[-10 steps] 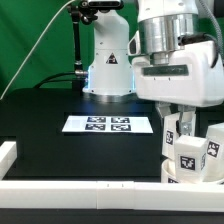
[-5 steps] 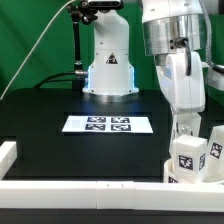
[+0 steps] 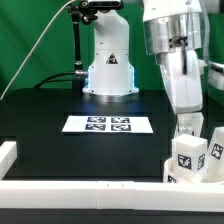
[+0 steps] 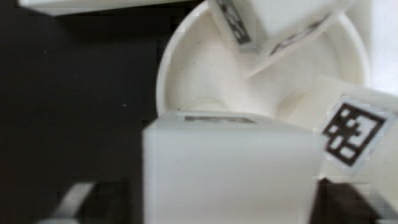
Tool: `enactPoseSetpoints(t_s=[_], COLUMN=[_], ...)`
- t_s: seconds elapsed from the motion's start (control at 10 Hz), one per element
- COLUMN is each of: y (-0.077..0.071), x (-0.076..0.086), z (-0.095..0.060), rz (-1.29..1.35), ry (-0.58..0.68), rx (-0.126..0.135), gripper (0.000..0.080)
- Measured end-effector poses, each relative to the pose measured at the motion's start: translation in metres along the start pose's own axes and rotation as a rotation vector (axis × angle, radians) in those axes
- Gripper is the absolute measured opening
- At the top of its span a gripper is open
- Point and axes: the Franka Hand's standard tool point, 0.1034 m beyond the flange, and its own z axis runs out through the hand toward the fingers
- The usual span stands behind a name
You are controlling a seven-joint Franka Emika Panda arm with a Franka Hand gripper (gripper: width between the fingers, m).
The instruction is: Assemble stool
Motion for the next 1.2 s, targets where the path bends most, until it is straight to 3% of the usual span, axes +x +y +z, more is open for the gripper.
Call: enactPoseSetpoints(t_s=[0.1, 0.2, 0.4, 0.8, 1.2], y=[0.0, -0.002, -0.007, -0.006, 0.0], x=[-0.002, -0.005, -0.011, -0.009, -0.013], z=[-0.004, -0.01, -0.024, -0.021, -0.016], rz=[-0.055, -0.197, -0.362, -0.646, -1.206], ry=[-0.007, -0.006, -0.011, -0.004, 0.024], rx=[-0.004, 0.003, 0.026, 0.022, 0.005], gripper=[0.0618, 0.064, 0.0648, 0.0649, 0.0649])
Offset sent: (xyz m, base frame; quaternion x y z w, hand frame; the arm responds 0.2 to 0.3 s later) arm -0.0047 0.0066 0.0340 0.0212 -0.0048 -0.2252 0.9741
